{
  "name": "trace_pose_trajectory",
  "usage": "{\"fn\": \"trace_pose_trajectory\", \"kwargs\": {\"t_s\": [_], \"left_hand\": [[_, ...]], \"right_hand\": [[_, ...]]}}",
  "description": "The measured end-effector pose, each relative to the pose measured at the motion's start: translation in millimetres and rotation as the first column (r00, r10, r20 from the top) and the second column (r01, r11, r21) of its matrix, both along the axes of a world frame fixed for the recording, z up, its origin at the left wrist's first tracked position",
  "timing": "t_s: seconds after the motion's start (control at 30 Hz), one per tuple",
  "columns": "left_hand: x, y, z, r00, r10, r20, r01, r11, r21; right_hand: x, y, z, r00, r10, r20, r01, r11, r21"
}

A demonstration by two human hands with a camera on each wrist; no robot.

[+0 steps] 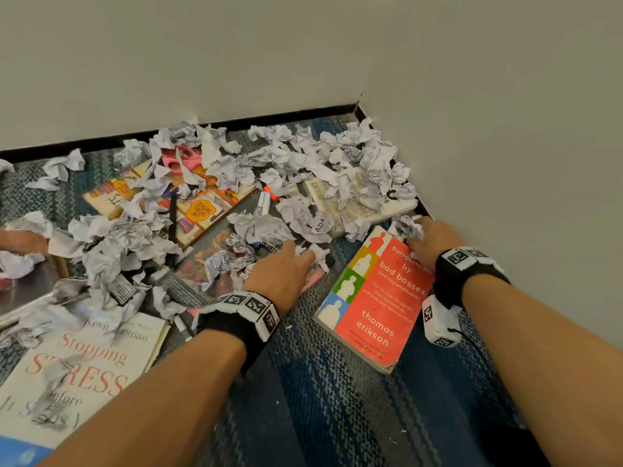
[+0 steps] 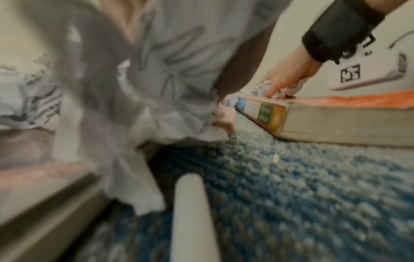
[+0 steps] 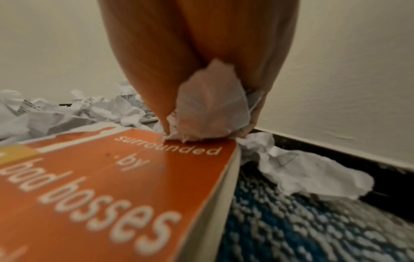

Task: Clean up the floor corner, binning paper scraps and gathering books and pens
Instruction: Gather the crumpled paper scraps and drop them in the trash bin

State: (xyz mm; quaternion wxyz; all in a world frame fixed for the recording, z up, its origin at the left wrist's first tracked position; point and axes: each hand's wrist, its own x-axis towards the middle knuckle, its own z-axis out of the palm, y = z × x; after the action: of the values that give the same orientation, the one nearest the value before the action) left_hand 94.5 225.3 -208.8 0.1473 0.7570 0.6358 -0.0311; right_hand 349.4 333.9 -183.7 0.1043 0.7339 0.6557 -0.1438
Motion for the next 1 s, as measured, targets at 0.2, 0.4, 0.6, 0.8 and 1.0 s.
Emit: {"fn": "trace_pose_trajectory", "kwargs": {"t_s": [0.2,0.4,0.6,0.8,1.0], "left_hand": [[-1.3,2.5,41.8,0.991,-0.032,0.129,0.025,0.998,0.058],[6.6,6.4,106.8,0.970,-0.084,0.227,0.040,0.981,0.189],[38.7,-18.5,140.1,0.896,-0.214,0.388,0.096,0.949,0.301],[70.1,-74.0,195.0,0.786,-0.418,0.455,0.225,0.879,0.420],[127.3,-131.4,264.2,0.616,-0.600,0.510,0.418,0.798,0.434]], "right_hand": [[-3.5,-15.2,27.8,0.998,0.001,-0.063,0.008,0.990,0.144],[-29.7,-71.4,91.6,0.918,0.025,-0.397,0.150,0.903,0.403],[-52.6,-155.4,127.4,0.882,0.089,-0.462,0.146,0.882,0.449],[-49.8,-234.7,197.8,0.948,0.087,-0.306,0.074,0.876,0.476],[-3.7,-321.5,281.1,0.972,-0.073,-0.223,0.168,0.879,0.446]]}}
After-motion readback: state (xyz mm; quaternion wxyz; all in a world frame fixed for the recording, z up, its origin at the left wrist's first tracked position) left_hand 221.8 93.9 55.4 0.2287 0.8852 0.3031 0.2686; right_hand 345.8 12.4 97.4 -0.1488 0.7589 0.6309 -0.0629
